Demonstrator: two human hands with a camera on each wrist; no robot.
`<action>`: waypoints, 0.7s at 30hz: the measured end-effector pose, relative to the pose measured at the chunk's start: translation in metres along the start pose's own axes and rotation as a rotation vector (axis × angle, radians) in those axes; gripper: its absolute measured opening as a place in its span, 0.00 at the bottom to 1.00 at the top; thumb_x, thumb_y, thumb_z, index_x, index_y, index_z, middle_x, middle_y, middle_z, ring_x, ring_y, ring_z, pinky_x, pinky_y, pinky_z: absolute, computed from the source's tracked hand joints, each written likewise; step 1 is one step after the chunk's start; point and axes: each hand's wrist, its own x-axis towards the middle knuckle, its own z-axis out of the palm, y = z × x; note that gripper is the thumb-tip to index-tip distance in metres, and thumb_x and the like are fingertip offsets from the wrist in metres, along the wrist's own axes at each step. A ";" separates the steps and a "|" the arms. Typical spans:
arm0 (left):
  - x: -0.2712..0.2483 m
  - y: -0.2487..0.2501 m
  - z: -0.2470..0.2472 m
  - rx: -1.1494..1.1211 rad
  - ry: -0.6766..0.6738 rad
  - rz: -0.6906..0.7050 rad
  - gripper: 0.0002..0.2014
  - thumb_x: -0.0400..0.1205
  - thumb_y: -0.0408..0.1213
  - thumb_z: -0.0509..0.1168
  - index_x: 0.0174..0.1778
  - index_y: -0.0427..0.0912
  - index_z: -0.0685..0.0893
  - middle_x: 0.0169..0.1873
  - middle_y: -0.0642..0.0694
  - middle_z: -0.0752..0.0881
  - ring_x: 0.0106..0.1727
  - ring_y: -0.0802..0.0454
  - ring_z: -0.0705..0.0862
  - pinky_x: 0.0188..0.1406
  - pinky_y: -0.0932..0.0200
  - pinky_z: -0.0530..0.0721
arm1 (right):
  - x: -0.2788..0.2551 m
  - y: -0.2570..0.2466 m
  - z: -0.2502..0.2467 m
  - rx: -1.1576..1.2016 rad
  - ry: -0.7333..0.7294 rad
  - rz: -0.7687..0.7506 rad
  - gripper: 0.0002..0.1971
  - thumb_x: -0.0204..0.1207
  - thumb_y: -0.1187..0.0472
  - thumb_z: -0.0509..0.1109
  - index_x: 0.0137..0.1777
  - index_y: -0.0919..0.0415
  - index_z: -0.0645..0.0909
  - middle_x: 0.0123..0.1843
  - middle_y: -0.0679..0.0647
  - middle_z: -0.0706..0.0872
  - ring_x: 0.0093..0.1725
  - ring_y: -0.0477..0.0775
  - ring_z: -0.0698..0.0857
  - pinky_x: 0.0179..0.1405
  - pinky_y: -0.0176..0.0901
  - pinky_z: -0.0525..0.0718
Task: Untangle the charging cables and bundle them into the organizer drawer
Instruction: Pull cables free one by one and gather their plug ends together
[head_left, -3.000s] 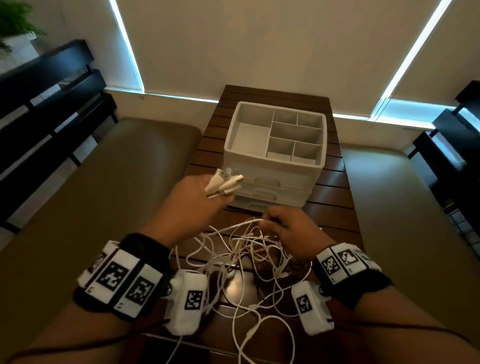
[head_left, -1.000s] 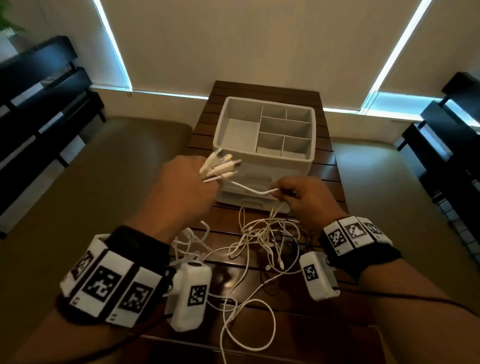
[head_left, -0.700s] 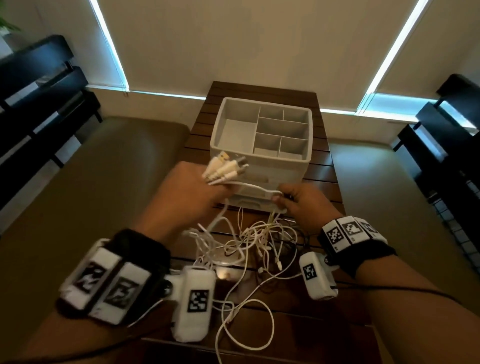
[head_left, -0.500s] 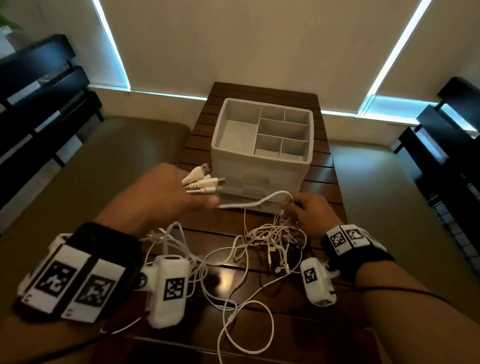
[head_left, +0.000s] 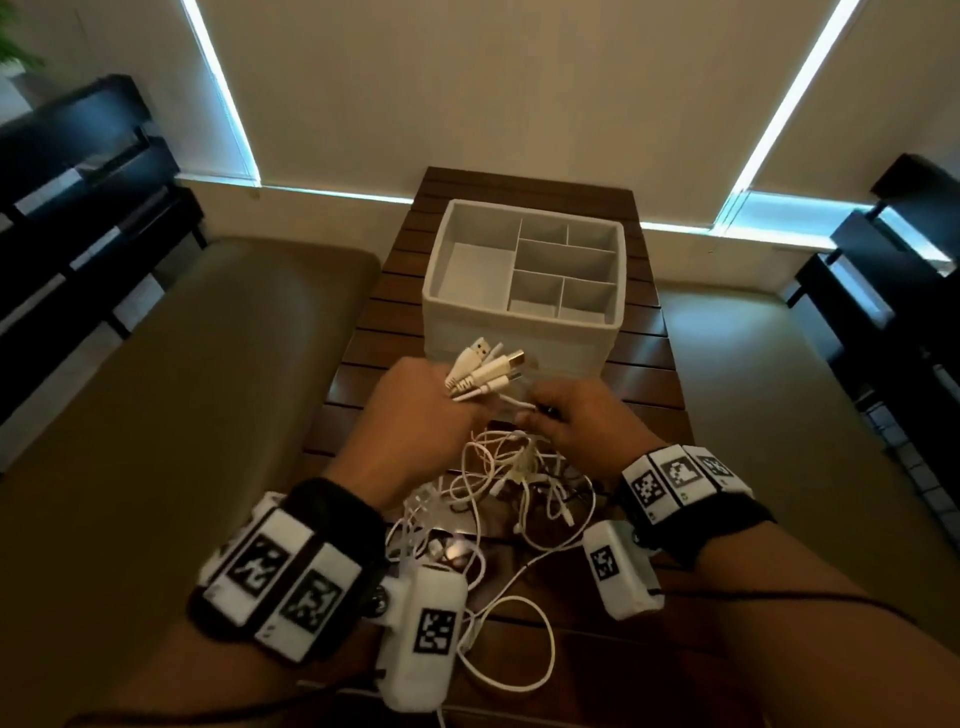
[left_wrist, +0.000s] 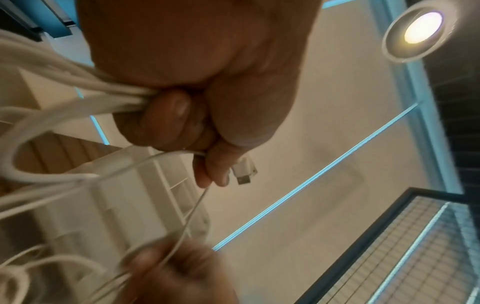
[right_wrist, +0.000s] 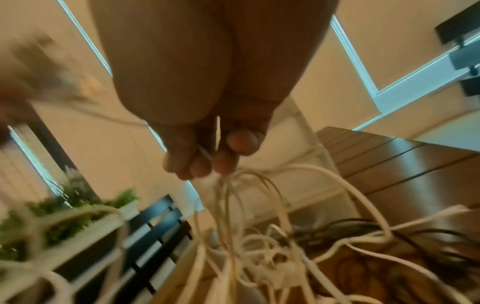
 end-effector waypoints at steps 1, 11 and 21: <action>-0.003 0.003 -0.005 0.000 -0.005 0.027 0.06 0.76 0.37 0.75 0.34 0.43 0.89 0.21 0.51 0.81 0.17 0.63 0.72 0.16 0.69 0.68 | -0.001 0.005 0.003 0.017 -0.076 0.054 0.08 0.80 0.56 0.68 0.47 0.59 0.85 0.39 0.54 0.87 0.40 0.53 0.85 0.46 0.54 0.84; -0.015 0.011 -0.023 -0.103 0.013 -0.010 0.08 0.79 0.37 0.71 0.34 0.39 0.87 0.27 0.43 0.81 0.23 0.56 0.73 0.21 0.64 0.71 | 0.012 0.026 0.014 -0.071 -0.132 0.241 0.10 0.82 0.58 0.65 0.51 0.63 0.85 0.45 0.56 0.84 0.43 0.52 0.81 0.38 0.40 0.73; -0.002 -0.027 -0.046 0.042 -0.169 -0.247 0.06 0.76 0.36 0.75 0.34 0.42 0.89 0.17 0.50 0.75 0.19 0.55 0.68 0.19 0.63 0.64 | -0.009 0.033 -0.018 0.201 0.233 0.273 0.09 0.79 0.52 0.70 0.39 0.49 0.88 0.28 0.51 0.83 0.27 0.41 0.78 0.27 0.32 0.73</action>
